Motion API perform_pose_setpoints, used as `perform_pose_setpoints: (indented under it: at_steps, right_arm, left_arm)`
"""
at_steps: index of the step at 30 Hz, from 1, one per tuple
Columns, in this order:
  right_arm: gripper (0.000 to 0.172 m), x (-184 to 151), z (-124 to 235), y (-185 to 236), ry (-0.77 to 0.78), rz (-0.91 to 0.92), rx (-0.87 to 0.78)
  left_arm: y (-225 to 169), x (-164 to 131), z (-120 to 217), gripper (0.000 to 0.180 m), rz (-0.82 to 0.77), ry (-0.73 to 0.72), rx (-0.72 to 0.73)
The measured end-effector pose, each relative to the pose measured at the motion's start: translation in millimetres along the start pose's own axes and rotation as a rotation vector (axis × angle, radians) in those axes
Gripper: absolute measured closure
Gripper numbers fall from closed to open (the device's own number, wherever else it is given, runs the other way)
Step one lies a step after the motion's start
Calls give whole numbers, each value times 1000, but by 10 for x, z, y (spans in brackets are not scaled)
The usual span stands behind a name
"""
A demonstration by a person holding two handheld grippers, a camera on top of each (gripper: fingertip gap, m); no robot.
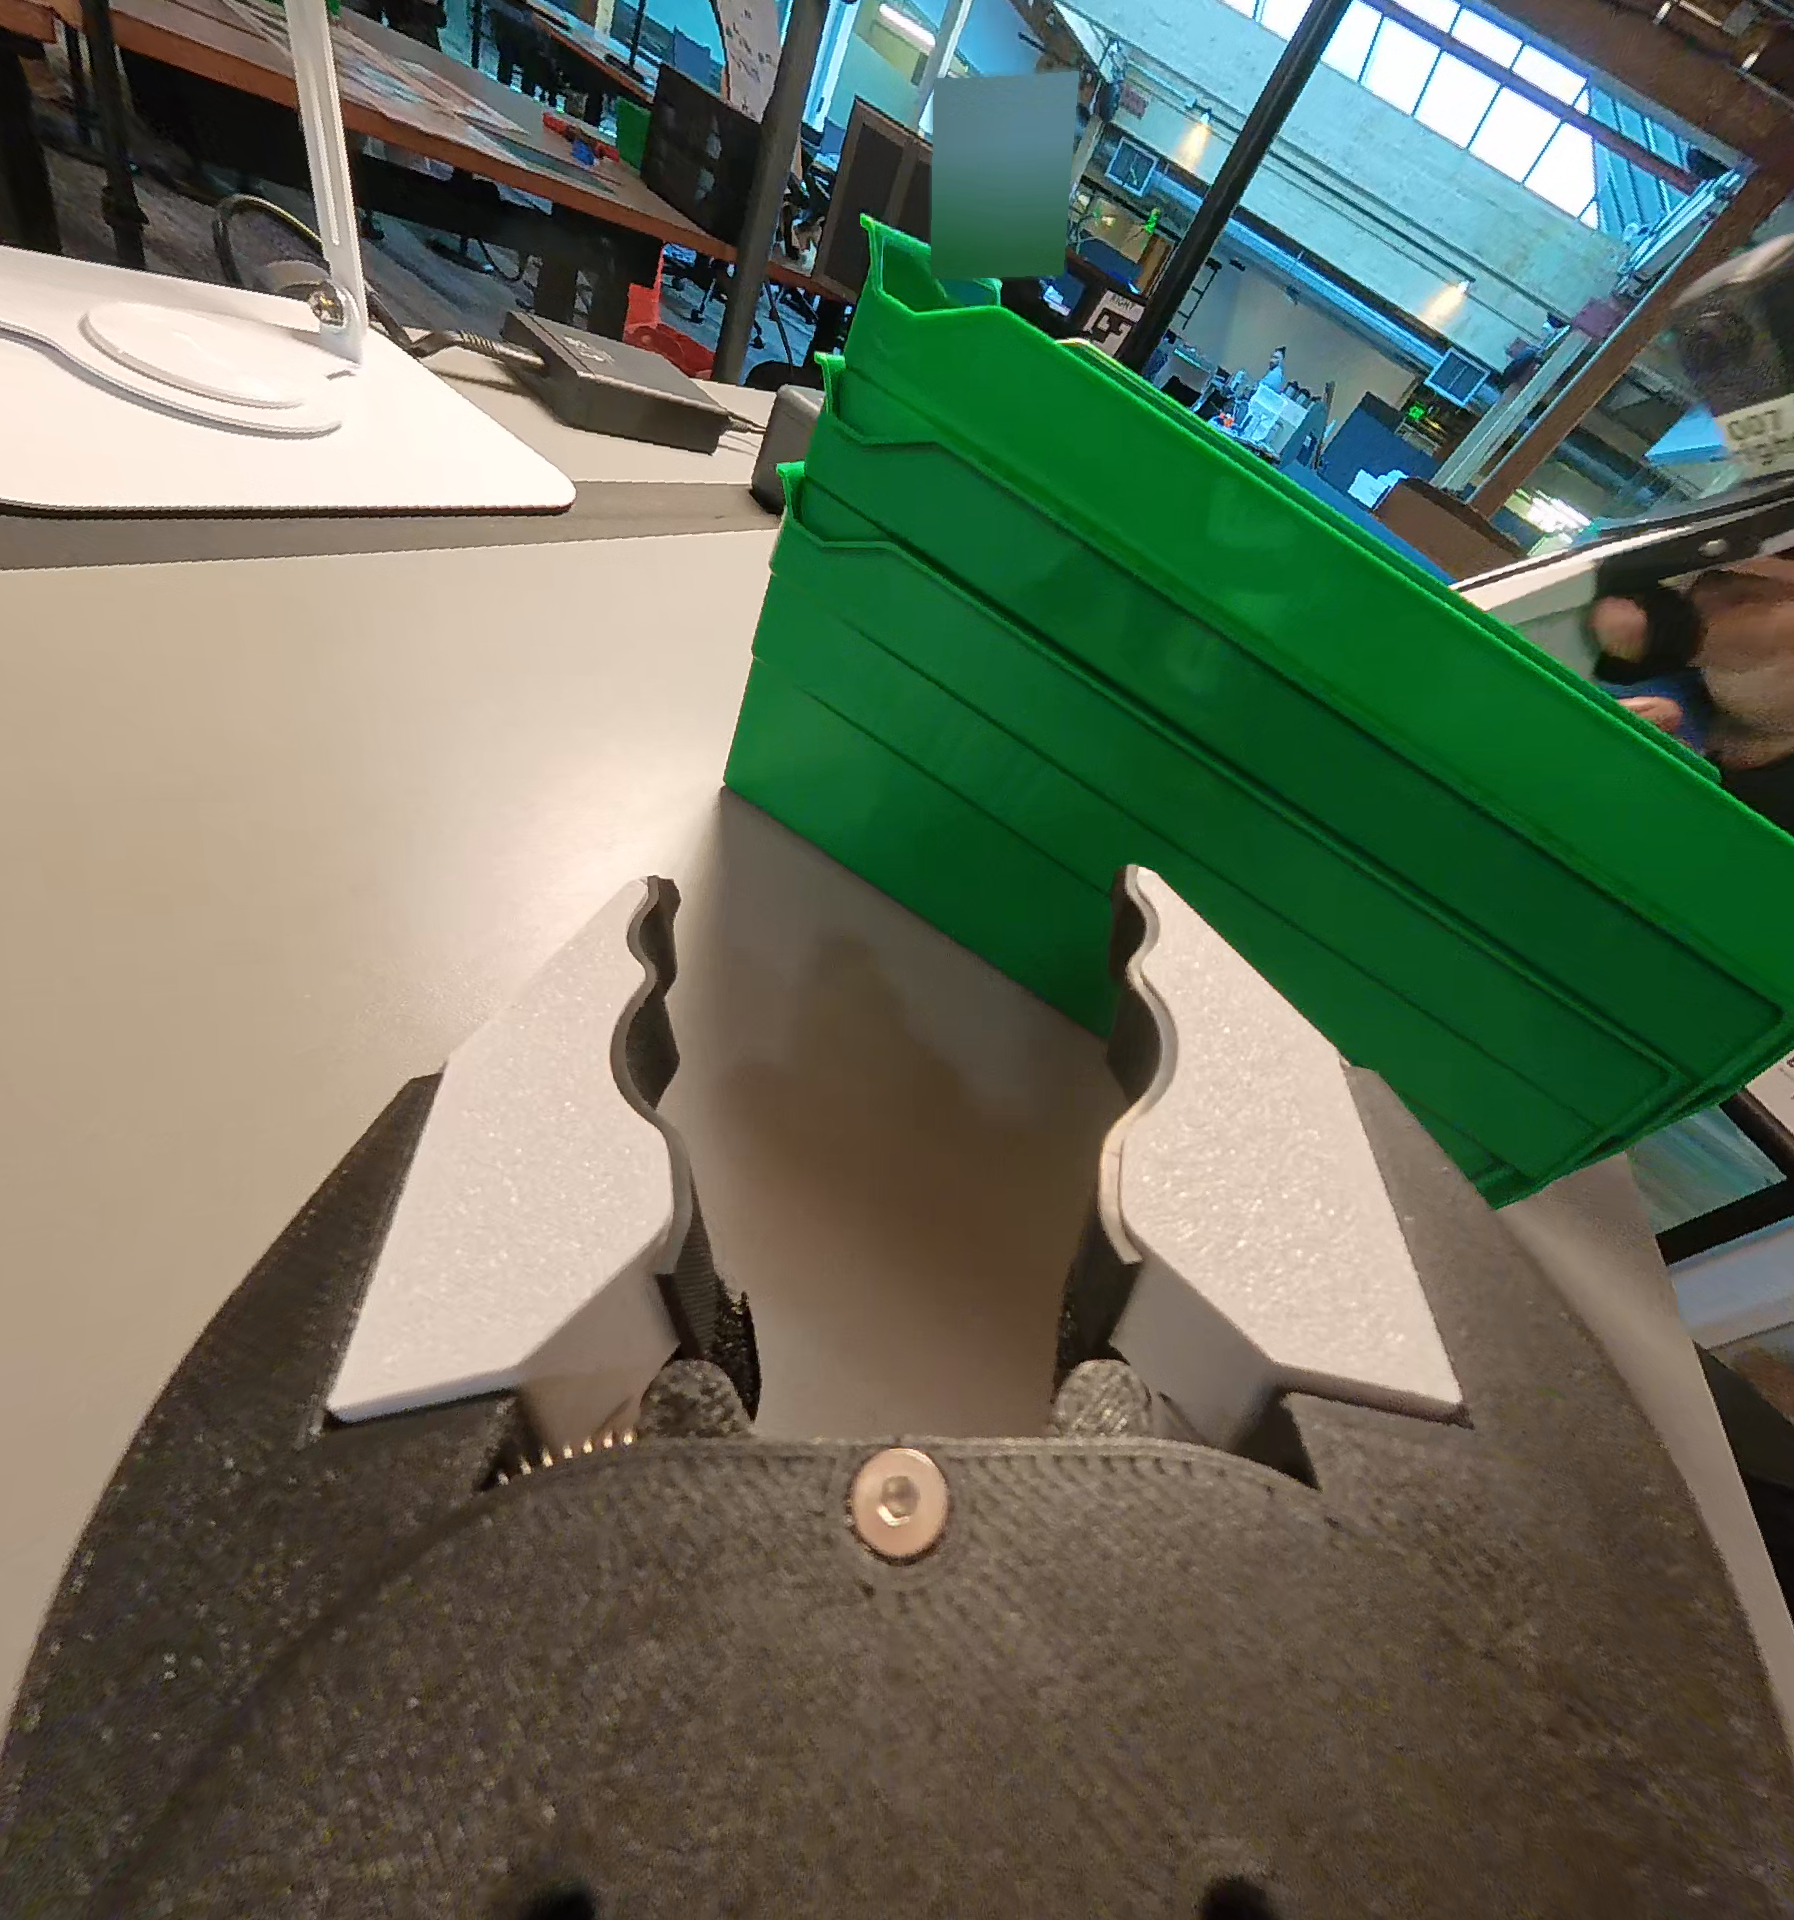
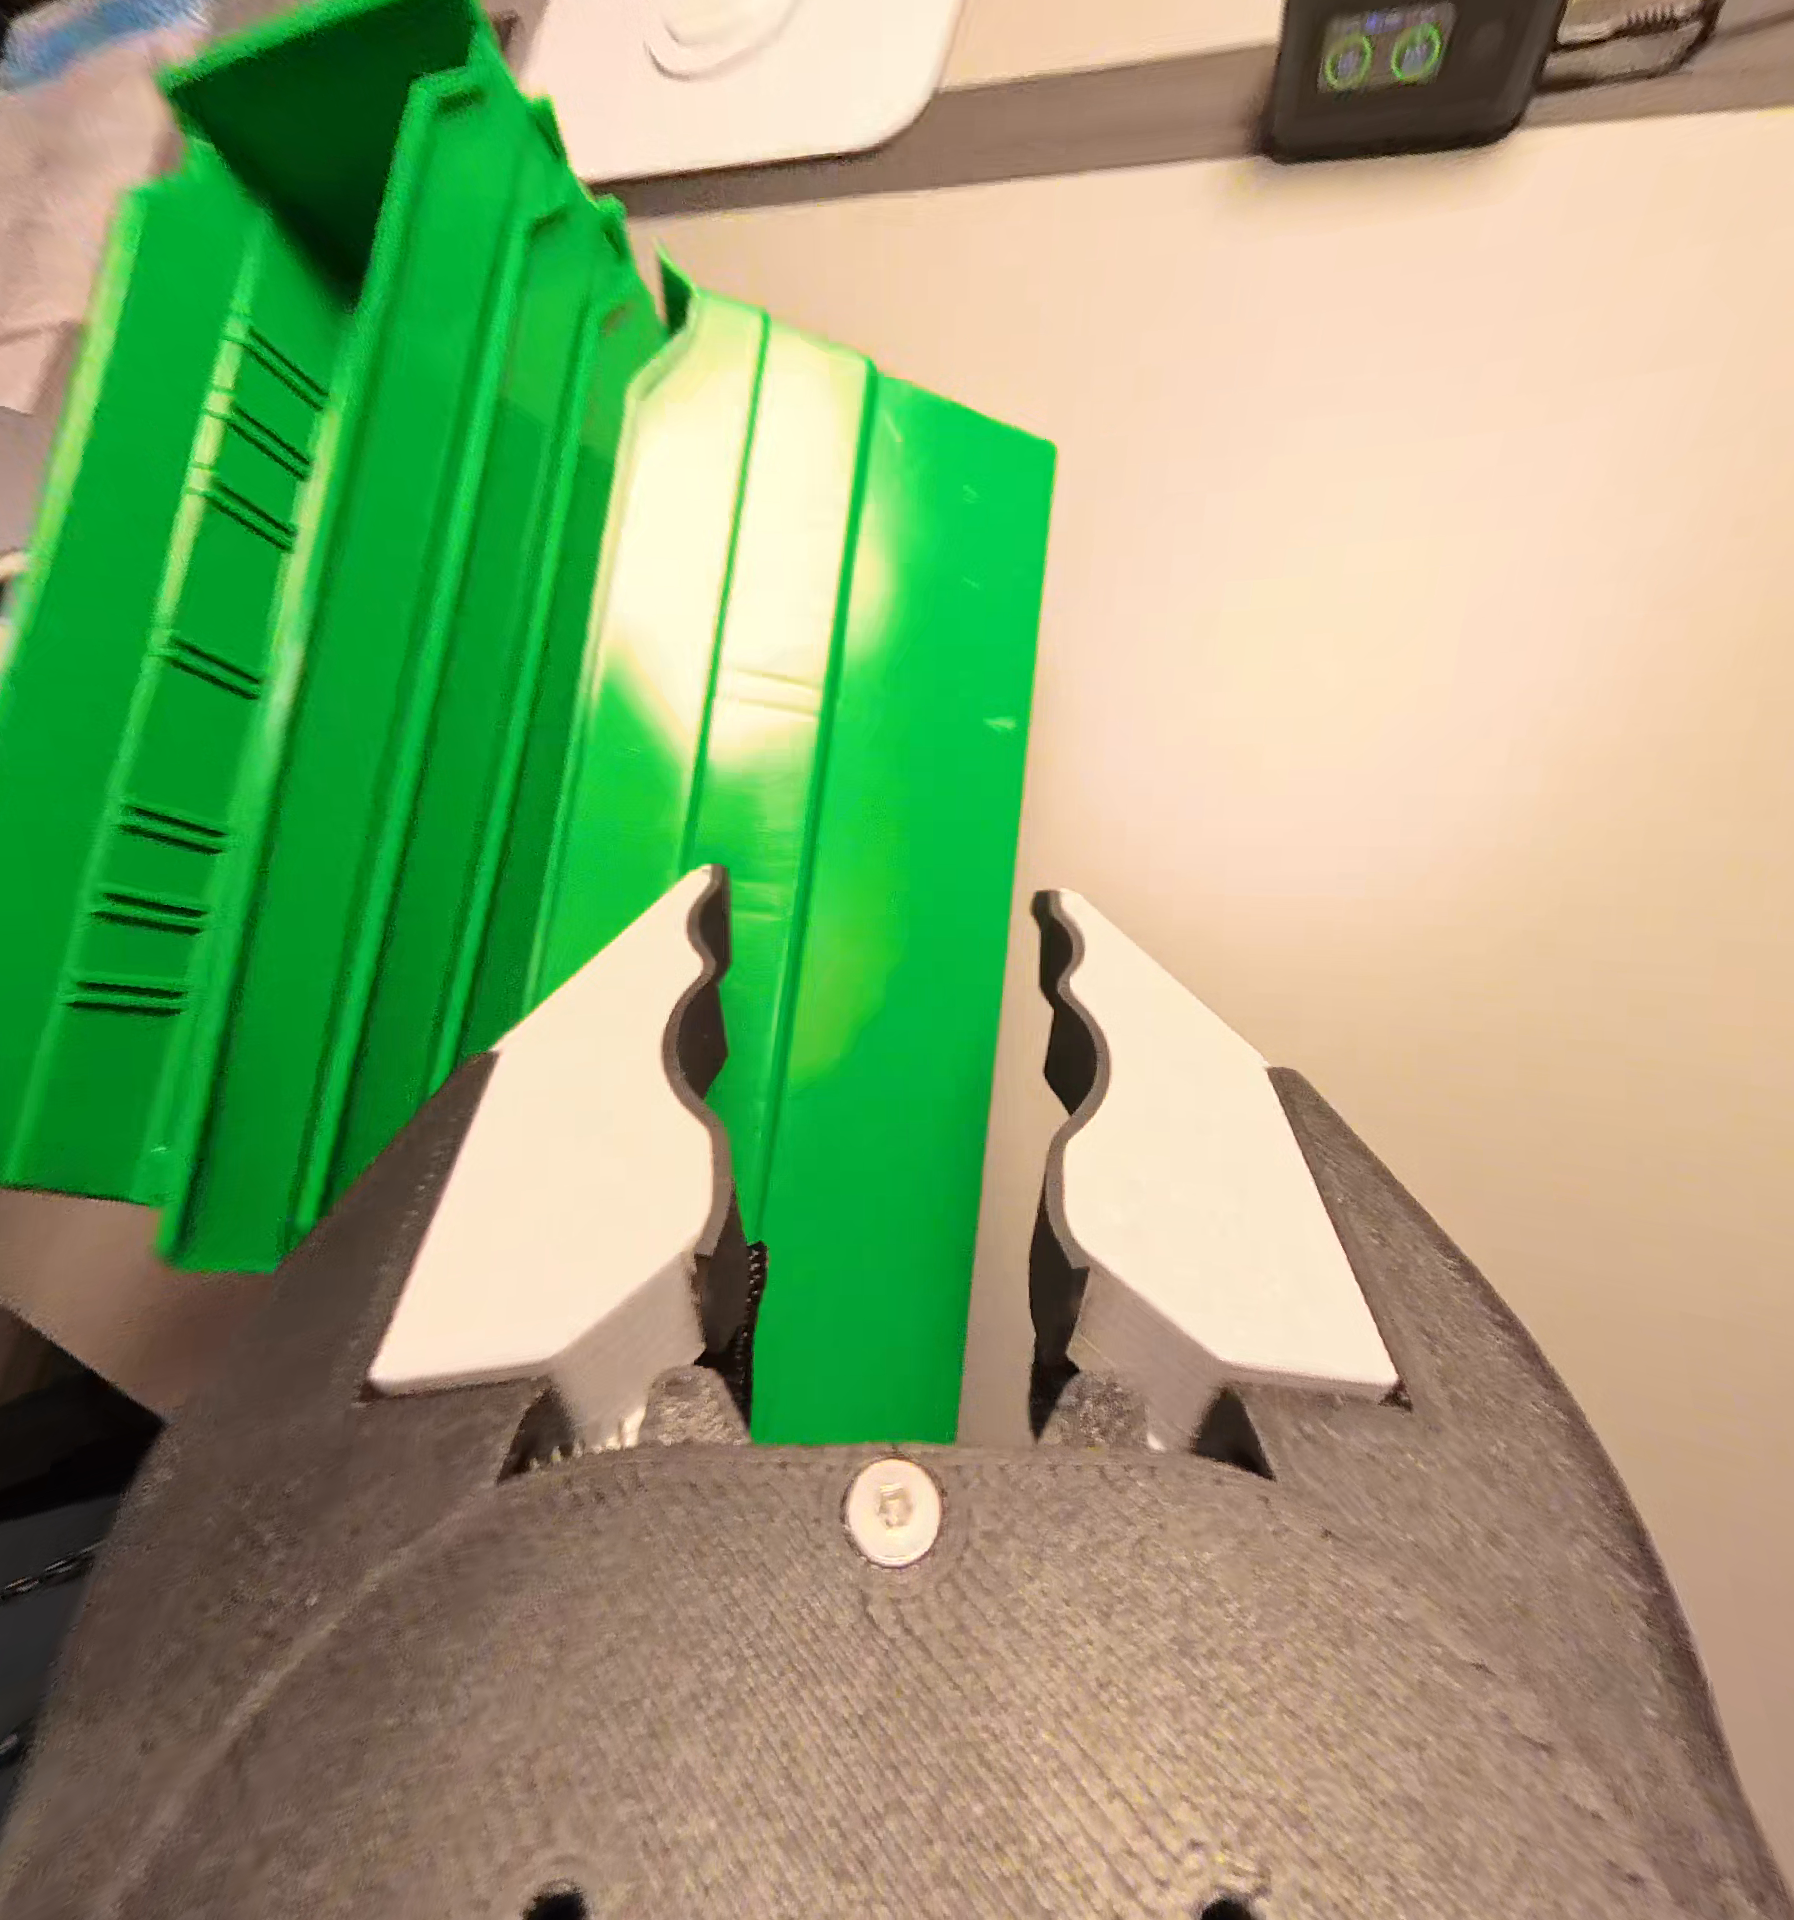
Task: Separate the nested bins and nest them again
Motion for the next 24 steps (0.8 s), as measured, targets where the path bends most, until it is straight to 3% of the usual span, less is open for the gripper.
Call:
perform_pose_setpoints:
  at_steps: [3, 6, 13, 17, 20, 24]
  right_arm:
    - [91, -29, 222, 253, -64, 71, 20]
    - [75, -292, 380, 561, -78, 221, -13]
    - [71, -950, 578, 953, -231, 668, -180]
    - [91, -1092, 429, 1079, -277, 830, -265]
    - [140, -1057, 339, 1000, -296, 871, -369]
    - [150, -929, 434, 785, -332, 697, -396]
  left_arm:
    - [-7, -5, -3, 97, -7, 2, 5]
    - [-16, -11, -7, 97, -17, 7, 8]
    - [-12, -13, -7, 97, -3, 8, 0]
    - [-11, -11, -4, 97, -1, 6, -2]
    - [-20, -12, -2, 97, -5, 5, -2]
    - [-33, -18, -3, 97, -14, 9, -3]
Point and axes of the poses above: each gripper's, where its closed fingertips meet, z back along the fingers, x out of its top, y = z × x across the jaws, the point moved 2 cm from there along z, back along the fingers, and after that the axes turned 7 degrees about -x, right-handed, at the moved point
